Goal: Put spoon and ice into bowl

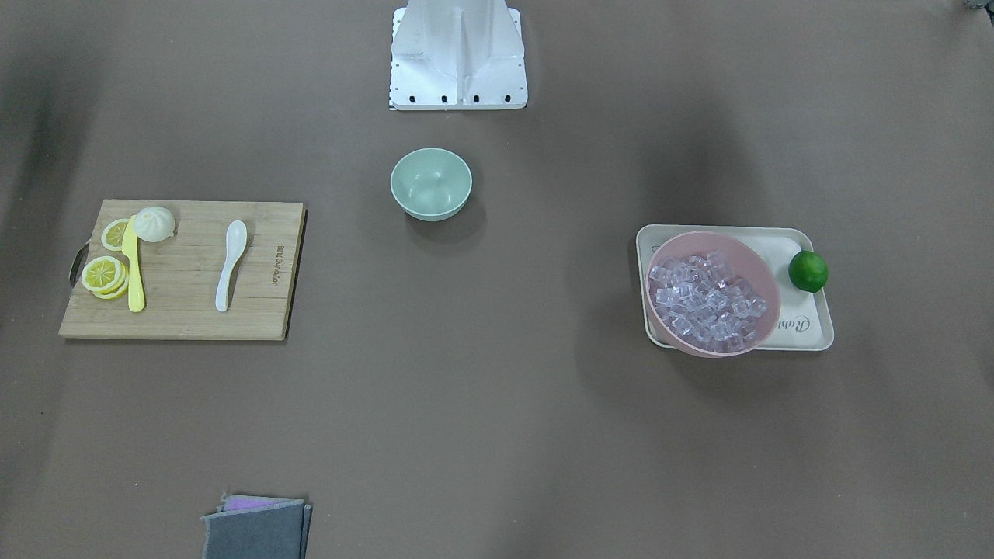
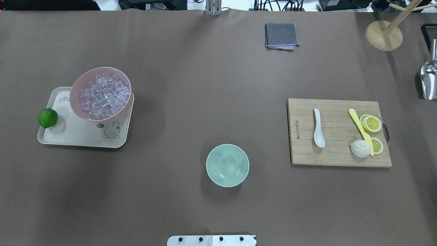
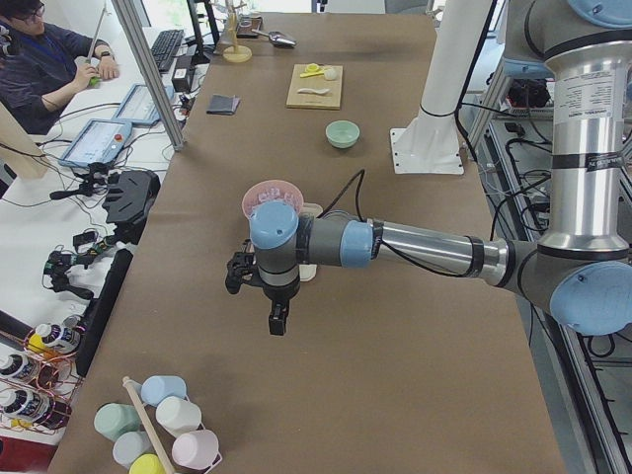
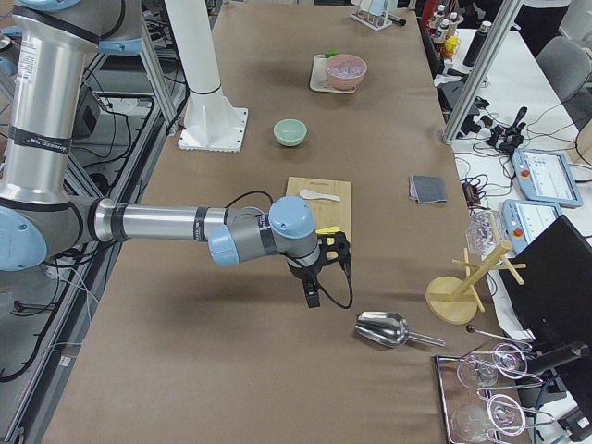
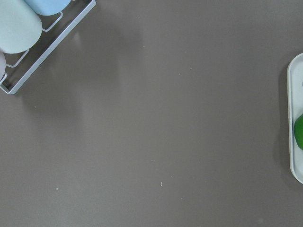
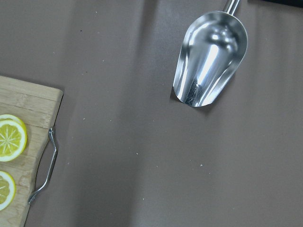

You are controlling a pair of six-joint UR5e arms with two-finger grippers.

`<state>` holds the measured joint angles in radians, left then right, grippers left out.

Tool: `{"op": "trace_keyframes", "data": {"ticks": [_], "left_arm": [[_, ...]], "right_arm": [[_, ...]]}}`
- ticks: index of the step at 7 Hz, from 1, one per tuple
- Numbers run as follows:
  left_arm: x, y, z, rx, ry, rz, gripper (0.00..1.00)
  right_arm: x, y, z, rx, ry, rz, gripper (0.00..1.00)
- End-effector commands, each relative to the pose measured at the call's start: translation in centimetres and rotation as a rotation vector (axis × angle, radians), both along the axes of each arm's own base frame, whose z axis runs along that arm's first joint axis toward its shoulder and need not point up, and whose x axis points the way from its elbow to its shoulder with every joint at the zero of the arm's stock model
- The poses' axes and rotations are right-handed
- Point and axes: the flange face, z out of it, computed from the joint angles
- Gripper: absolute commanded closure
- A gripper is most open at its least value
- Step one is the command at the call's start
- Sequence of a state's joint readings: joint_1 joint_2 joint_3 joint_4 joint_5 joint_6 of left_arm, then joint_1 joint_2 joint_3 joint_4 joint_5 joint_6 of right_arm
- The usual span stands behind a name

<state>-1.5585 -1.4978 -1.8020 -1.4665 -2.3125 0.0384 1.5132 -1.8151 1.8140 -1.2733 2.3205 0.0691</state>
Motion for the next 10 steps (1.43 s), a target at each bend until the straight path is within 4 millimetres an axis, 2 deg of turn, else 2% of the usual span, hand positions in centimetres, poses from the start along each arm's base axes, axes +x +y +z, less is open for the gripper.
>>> {"op": "trace_keyframes", "data": {"ticks": [1,3,4,6,7,8,9,10], "left_arm": [[0.1,0.0,-0.2,0.005,0.001,0.003,0.01],[0.1,0.0,-0.8,0.018,0.001,0.002,0.01],[0.1,-0.1,-1.1,0.024,0.002,0.003,0.01],[0.0,-0.8,-3.0,0.063,0.005,-0.002,0.01],[0.0,-1.5,-4.8,0.105,0.004,-0.005,0.01],[0.0,-3.6,-7.2,0.218,0.002,-0.007,0.01],[-0.3,-5.6,-8.5,0.347,-0.01,-0.019,0.01],[-0.2,-5.4,-8.7,0.406,-0.005,-0.013,0.01]], "right_arm": [[-0.1,0.1,0.0,0.005,-0.003,-0.013,0.0],[-0.1,0.1,-0.2,0.014,-0.006,-0.007,0.0],[0.0,-0.2,-1.2,0.103,-0.002,-0.01,0.0],[-0.1,-0.7,-3.3,0.229,-0.019,-0.003,0.0],[-0.2,-1.7,-5.2,0.305,-0.019,-0.009,0.0],[-0.4,-2.1,-6.6,0.389,-0.036,-0.01,0.0],[-0.8,-3.2,-8.4,0.426,-0.074,-0.03,0.0],[-1.6,-3.7,-9.3,0.439,-0.1,-0.055,0.0]]}}
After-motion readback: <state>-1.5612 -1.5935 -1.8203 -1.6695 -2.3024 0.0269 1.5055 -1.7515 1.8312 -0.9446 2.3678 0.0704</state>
